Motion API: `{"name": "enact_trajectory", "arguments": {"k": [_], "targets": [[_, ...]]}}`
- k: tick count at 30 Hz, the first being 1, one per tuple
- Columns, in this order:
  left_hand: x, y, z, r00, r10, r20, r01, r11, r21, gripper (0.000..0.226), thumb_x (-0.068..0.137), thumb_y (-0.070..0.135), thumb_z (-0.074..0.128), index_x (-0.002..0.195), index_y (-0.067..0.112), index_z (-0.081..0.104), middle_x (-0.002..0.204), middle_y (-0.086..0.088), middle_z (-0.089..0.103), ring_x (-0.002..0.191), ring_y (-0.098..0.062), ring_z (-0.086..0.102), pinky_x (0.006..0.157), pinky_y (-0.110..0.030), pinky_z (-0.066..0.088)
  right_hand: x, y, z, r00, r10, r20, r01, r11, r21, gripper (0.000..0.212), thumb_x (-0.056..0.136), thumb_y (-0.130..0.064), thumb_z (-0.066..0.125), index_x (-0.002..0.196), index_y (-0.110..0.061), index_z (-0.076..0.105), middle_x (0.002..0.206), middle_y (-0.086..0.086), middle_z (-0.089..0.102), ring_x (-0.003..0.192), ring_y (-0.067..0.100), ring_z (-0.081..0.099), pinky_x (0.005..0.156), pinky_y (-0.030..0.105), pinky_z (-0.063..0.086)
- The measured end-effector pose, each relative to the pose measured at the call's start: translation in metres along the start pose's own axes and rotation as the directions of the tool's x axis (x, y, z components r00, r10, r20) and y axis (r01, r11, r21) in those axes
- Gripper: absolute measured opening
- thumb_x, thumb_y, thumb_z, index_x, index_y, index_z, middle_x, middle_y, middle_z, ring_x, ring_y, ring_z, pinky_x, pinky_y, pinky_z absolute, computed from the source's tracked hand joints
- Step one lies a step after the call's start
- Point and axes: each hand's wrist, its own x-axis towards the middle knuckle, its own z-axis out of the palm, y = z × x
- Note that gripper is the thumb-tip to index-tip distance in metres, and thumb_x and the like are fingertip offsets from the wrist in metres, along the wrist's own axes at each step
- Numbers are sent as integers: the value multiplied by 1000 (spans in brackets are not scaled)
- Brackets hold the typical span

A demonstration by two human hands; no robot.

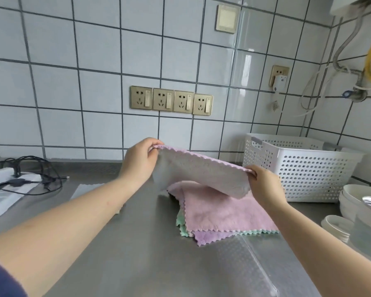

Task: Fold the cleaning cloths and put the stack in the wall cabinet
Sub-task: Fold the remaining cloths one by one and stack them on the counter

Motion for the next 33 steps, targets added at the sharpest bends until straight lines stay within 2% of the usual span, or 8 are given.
{"name": "enact_trajectory", "arguments": {"k": [6,10,13,17,22,27,29,33], "targets": [[-36,-21,-83,998,-55,20,55,998,19,21,90,9,51,96,24,65,91,4,67,70,-20,66,68,-26,49,-33,-53,-10,991,-92,96,80,989,122,29,89,-6,51,110,-16,68,107,3,69,99,26,60,74,26,39],[-70,-38,-116,984,-173,32,173,985,7,15,89,10,57,91,23,64,70,5,62,48,-12,59,46,-12,44,-63,-73,-10,963,-110,247,54,973,222,17,88,-11,59,98,-20,70,84,-2,67,77,19,58,64,27,43],[-98,-50,-134,967,-250,42,252,966,-53,19,87,10,61,80,27,63,72,8,63,55,-6,53,48,-22,43,-89,-85,-9,937,-106,333,-11,944,329,11,89,-16,62,82,-24,66,68,-9,60,61,7,50,48,9,35],[-136,-51,-150,928,-286,238,299,954,-20,14,89,6,59,85,19,62,46,17,57,41,5,47,44,-10,35,-122,-80,2,882,-23,470,-104,964,243,20,87,-20,63,68,-14,59,60,-2,54,58,12,47,51,17,39],[-172,-61,-170,740,-398,542,412,905,103,5,91,17,58,89,15,63,48,7,44,32,-4,31,38,-16,26,-154,-62,7,723,104,683,-303,936,179,36,86,-29,67,71,-7,43,67,3,38,58,12,35,42,16,33],[-182,-69,-177,516,-507,690,554,812,182,6,90,22,60,89,16,61,65,-1,42,36,-2,37,38,-16,27,-161,-41,7,367,91,926,-564,813,144,28,80,-25,73,75,-12,49,64,-1,48,55,10,42,52,23,30],[-179,-73,-171,544,-541,642,580,795,178,7,89,21,61,88,14,60,62,-1,43,38,-3,39,37,-16,28,-157,-42,7,385,84,919,-571,805,165,29,82,-23,71,73,-12,46,61,-1,46,49,8,41,48,22,31],[-168,-81,-155,664,-536,521,540,826,162,8,89,17,61,95,13,59,67,-2,50,50,-9,44,45,-17,38,-146,-54,16,610,168,774,-433,889,147,36,84,-31,69,71,-13,41,61,-1,41,45,8,38,38,16,32]]}}
